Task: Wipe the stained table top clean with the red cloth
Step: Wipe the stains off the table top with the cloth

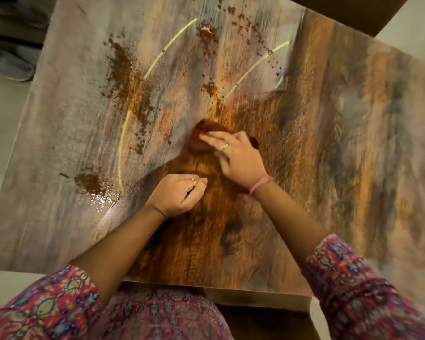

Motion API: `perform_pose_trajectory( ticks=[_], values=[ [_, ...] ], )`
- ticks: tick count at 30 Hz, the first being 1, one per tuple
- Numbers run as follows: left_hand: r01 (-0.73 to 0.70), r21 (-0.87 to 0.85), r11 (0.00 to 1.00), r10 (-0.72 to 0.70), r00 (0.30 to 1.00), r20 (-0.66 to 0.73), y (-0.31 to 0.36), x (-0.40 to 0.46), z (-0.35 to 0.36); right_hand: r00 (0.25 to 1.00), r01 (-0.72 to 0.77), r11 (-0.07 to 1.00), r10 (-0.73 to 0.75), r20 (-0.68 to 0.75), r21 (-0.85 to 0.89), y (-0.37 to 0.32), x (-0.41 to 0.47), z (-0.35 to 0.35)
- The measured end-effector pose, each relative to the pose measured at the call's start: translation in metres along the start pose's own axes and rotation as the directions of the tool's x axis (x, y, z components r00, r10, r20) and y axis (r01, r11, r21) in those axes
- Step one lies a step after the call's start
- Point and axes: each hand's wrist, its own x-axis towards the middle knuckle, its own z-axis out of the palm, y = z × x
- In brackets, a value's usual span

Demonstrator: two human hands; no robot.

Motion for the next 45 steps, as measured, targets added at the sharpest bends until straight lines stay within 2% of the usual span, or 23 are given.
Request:
perform_pose_trajectory(
  ticks=[2,5,6,7,9,11,12,14,16,18,20,22,23,24,25,28,30,34,36,38,41,43,45],
  values=[
    [-0.013,-0.031,0.999,0.012,1.0,-0.006,0.005,-0.01,-0.007,0.947,-0.304,0.952,0.299,-0.122,-0.027,0.047,0.019,-0.013],
    [0.0,-0.054,0.999,0.002,1.0,0.019,0.012,-0.026,-0.015,0.567,-0.744,0.619,0.784,-0.252,0.254,0.084,0.038,-0.034],
    [0.008,-0.063,0.998,-0.006,1.0,0.026,0.014,-0.032,-0.016,0.474,-0.785,0.54,0.839,-0.265,0.304,0.075,0.043,-0.033],
    [0.018,-0.073,0.997,-0.016,0.999,0.031,0.015,-0.038,-0.018,0.453,-0.796,0.524,0.848,-0.276,0.303,0.057,0.045,-0.029],
    [0.041,-0.081,0.996,-0.037,0.998,0.049,0.017,-0.048,-0.021,0.614,-0.71,0.672,0.738,-0.279,0.213,0.007,0.041,-0.01],
    [0.058,-0.071,0.996,-0.053,0.996,0.072,0.019,-0.056,-0.029,0.882,-0.422,0.905,0.425,-0.203,0.057,-0.058,0.021,0.02],
    [0.053,-0.053,0.997,-0.048,0.996,0.076,0.02,-0.061,-0.035,0.965,-0.228,0.974,0.226,-0.137,-0.003,-0.092,0.003,0.033],
    [0.026,-0.021,0.999,-0.024,0.996,0.08,0.022,-0.07,-0.047,0.989,0.148,0.987,-0.147,0.021,-0.065,-0.128,-0.034,0.045],
    [0.021,-0.038,0.999,-0.017,0.995,0.097,0.022,-0.083,-0.061,0.951,0.298,0.953,-0.29,0.111,-0.058,-0.115,-0.044,0.038],
    [0.036,-0.073,0.997,-0.029,0.995,0.099,0.019,-0.095,-0.072,0.994,0.094,0.994,-0.091,0.054,-0.054,-0.079,-0.026,0.026],
    [0.065,-0.089,0.994,-0.057,0.995,0.086,0.013,-0.104,-0.081,0.946,-0.307,0.95,0.311,-0.097,0.047,-0.042,0.0,0.011],
    [0.098,-0.123,0.987,-0.092,0.994,0.057,0.008,-0.113,-0.087,0.698,-0.632,0.73,0.682,-0.218,0.258,-0.029,0.022,0.003],
    [0.115,-0.14,0.984,-0.11,0.993,0.042,0.007,-0.117,-0.09,0.576,-0.716,0.626,0.78,-0.245,0.31,-0.036,0.03,0.006],
    [0.129,-0.153,0.98,-0.126,0.992,0.03,0.006,-0.121,-0.092,0.523,-0.761,0.584,0.809,-0.268,0.28,-0.052,0.036,0.011],
    [0.138,-0.16,0.977,-0.137,0.99,0.02,0.006,-0.124,-0.094,0.563,-0.757,0.624,0.773,-0.292,0.193,-0.073,0.036,0.02],
    [0.152,-0.165,0.974,-0.153,0.988,0.007,0.004,-0.132,-0.1,0.888,-0.44,0.897,0.428,-0.168,-0.046,-0.149,0.011,0.055],
    [0.145,-0.171,0.975,-0.146,0.989,0.002,0.004,-0.133,-0.105,0.979,-0.202,0.975,0.199,-0.043,-0.088,-0.187,-0.021,0.069],
    [0.154,-0.163,0.975,-0.154,0.988,0.016,-0.001,-0.134,-0.118,0.996,-0.064,0.983,0.073,0.048,-0.172,-0.164,-0.027,0.055],
    [0.167,-0.146,0.975,-0.164,0.986,0.03,-0.004,-0.134,-0.124,0.959,-0.285,0.947,0.282,-0.04,-0.146,-0.118,0.0,0.038],
    [0.171,-0.128,0.977,-0.168,0.985,0.032,-0.007,-0.134,-0.129,0.835,-0.546,0.838,0.543,-0.088,-0.016,-0.074,0.027,0.015],
    [0.187,-0.113,0.976,-0.188,0.982,0.003,-0.01,-0.131,-0.13,0.694,-0.7,0.71,0.701,-0.165,0.076,-0.071,0.042,0.009],
    [0.222,-0.128,0.967,-0.225,0.974,-0.01,-0.011,-0.125,-0.125,0.797,-0.595,0.802,0.583,-0.157,-0.046,-0.111,0.029,0.031],
    [0.24,-0.152,0.959,-0.247,0.969,-0.022,-0.009,-0.115,-0.118,0.937,-0.349,0.931,0.344,-0.062,-0.11,-0.158,-0.005,0.052]
  ],
)
